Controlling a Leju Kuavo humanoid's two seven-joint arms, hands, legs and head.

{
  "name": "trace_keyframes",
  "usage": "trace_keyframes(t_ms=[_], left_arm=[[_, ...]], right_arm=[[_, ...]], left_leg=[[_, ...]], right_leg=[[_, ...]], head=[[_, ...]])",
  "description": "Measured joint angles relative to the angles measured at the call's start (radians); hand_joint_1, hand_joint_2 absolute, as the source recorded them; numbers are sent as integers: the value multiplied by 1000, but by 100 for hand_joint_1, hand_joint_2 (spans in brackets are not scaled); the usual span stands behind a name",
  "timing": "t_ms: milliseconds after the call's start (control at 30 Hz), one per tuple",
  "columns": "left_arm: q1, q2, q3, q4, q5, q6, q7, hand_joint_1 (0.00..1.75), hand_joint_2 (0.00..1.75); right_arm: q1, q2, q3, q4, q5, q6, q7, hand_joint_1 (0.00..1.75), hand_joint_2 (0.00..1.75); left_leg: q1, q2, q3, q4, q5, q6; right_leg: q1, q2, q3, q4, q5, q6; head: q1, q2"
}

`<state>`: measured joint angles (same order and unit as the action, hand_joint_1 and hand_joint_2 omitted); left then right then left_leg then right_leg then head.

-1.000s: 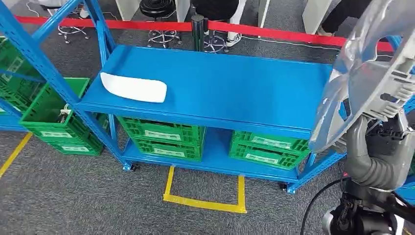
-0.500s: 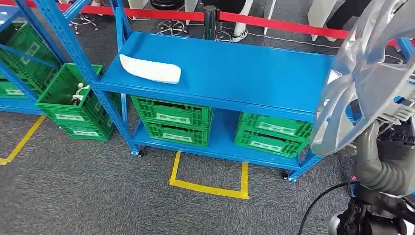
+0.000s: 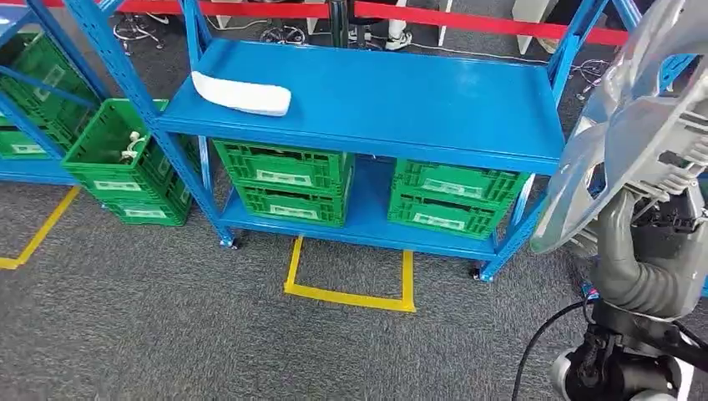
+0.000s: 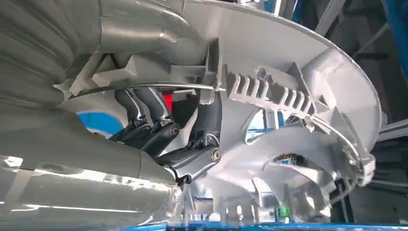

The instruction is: Take the parts from the cabinet and place them on the table.

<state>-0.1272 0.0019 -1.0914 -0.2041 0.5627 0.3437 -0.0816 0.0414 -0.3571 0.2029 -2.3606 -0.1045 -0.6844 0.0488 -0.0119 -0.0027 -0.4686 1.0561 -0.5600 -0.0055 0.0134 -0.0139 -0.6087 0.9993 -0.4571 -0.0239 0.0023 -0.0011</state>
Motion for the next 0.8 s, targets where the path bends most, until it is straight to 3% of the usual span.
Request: trace_keyframes(t_ms=[33, 100, 133, 167, 200, 267, 300, 333, 367, 400, 467, 500, 533, 567, 633, 667, 700, 733, 800], left_arm=[[-1, 0, -2, 0, 0, 0, 0, 0, 175], [-1, 0, -5, 0, 2, 0, 1, 0, 175], [0, 0, -6, 0, 4, 0, 3, 0, 175], [1, -2, -6, 0, 5, -1, 5, 0, 175], [1, 0, -6, 0, 9, -2, 6, 0, 175], [0, -1, -6, 0, 11, -5, 6, 0, 175], [1, -1, -6, 0, 11, -6, 4, 0, 175], [1, -1, -6, 0, 11, -6, 4, 0, 175], [1, 0, -7, 0, 11, -6, 3, 0, 175], [1, 0, -7, 0, 11, -6, 3, 0, 175], [1, -1, -7, 0, 10, -6, 3, 0, 175], [1, 0, -7, 0, 9, -6, 3, 0, 175], [-1, 0, -7, 0, 8, -6, 3, 0, 175], [0, 0, -7, 0, 8, -6, 3, 0, 175], [1, 1, -7, 0, 8, -6, 3, 0, 175], [2, 2, -7, 0, 7, -6, 3, 0, 175], [1, 2, -7, 0, 5, -7, 3, 0, 175], [1, 2, -7, 0, 4, -9, 3, 0, 175], [0, 2, -7, 0, 3, -12, 5, 0, 175]], right_arm=[[1, 1, 0, 0, 0, 0, 0, 175, 175], [6, 2, 0, 0, -1, 0, 0, 175, 175], [8, 2, 0, 0, -1, 0, 0, 175, 175], [11, 2, 0, 0, -2, 0, 0, 175, 175], [13, 3, 0, 0, -4, 0, 0, 175, 175], [14, 2, 0, 0, -10, 0, 0, 175, 175], [15, 2, 0, 1, -11, 0, 0, 175, 175], [14, 2, 0, 3, -11, 0, 0, 175, 175], [14, 3, 0, 6, -11, 0, -1, 175, 175], [15, 3, 0, 9, -11, 0, -1, 175, 175], [14, 2, 0, 10, -12, 0, -1, 175, 175], [13, 3, 0, 11, -12, 0, -1, 175, 175], [12, 2, 1, 11, -12, 0, -1, 175, 175], [12, 3, 1, 13, -12, 0, -2, 175, 175], [14, 3, 1, 14, -12, 0, -2, 175, 175], [12, 3, 2, 15, -12, 0, -2, 175, 175], [11, 3, 2, 16, -12, 0, -2, 175, 175], [13, 4, 2, 16, -11, 0, -2, 175, 175], [13, 6, 3, 16, -9, 0, 0, 175, 175]], left_leg=[[0, 0, 44, -78, -26, 4], [-4, -2, 36, -86, -29, 8], [-3, -2, 28, -89, -19, 17], [8, 1, 21, -98, -3, 24], [6, 0, 5, -97, 10, 30], [6, 1, -24, -95, 34, 34], [4, 1, -37, -95, 45, 35], [4, 2, -53, -92, 56, 33], [4, 3, -69, -88, 66, 32], [4, 4, -86, -83, 75, 30], [5, 5, -111, -74, 88, 23], [3, 5, -120, -72, 94, 17], [-2, 8, -128, -65, 102, 12], [-2, 9, -136, -66, 115, 5], [2, 13, -148, -68, 131, -4], [0, 14, -158, -65, 124, -10], [3, 11, -169, -45, 85, -17], [5, 8, -184, 11, 28, -20], [6, 2, -228, 175, -74, -25]], right_leg=[[1, -1, -4, 8, 4, 4], [-3, -4, -12, 6, 25, 14], [-2, -3, -16, 5, 36, 20], [-3, -1, -29, 8, 28, 23], [-4, 5, -38, 28, -18, 33], [-14, 6, -60, 166, -146, 48], [-16, 6, -68, 237, -186, 53], [-19, 7, -68, 293, -196, 56], [-21, 7, -59, 310, -176, 58], [-23, 7, -31, 287, -137, 58], [-26, 7, 76, 127, -73, 57], [-27, 11, 135, 33, -78, 56], [-24, 16, 171, -39, -89, 49], [-22, 17, 173, -54, -98, 41], [-16, 17, 158, -51, -89, 32], [-24, 11, 147, -61, -79, 21], [-23, 6, 141, -58, -71, 14], [-22, 4, 131, -54, -65, 6], [-16, 1, 107, -41, -56, 2]], head=[[2, 0], [2, 0], [3, 0], [0, 0], [2, 0], [17, 0], [17, 0], [19, 0], [19, 0], [20, 0], [23, 0], [29, 0], [34, 0], [33, 0], [40, 0], [42, 0], [34, 0], [26, 0], [22, 0]])
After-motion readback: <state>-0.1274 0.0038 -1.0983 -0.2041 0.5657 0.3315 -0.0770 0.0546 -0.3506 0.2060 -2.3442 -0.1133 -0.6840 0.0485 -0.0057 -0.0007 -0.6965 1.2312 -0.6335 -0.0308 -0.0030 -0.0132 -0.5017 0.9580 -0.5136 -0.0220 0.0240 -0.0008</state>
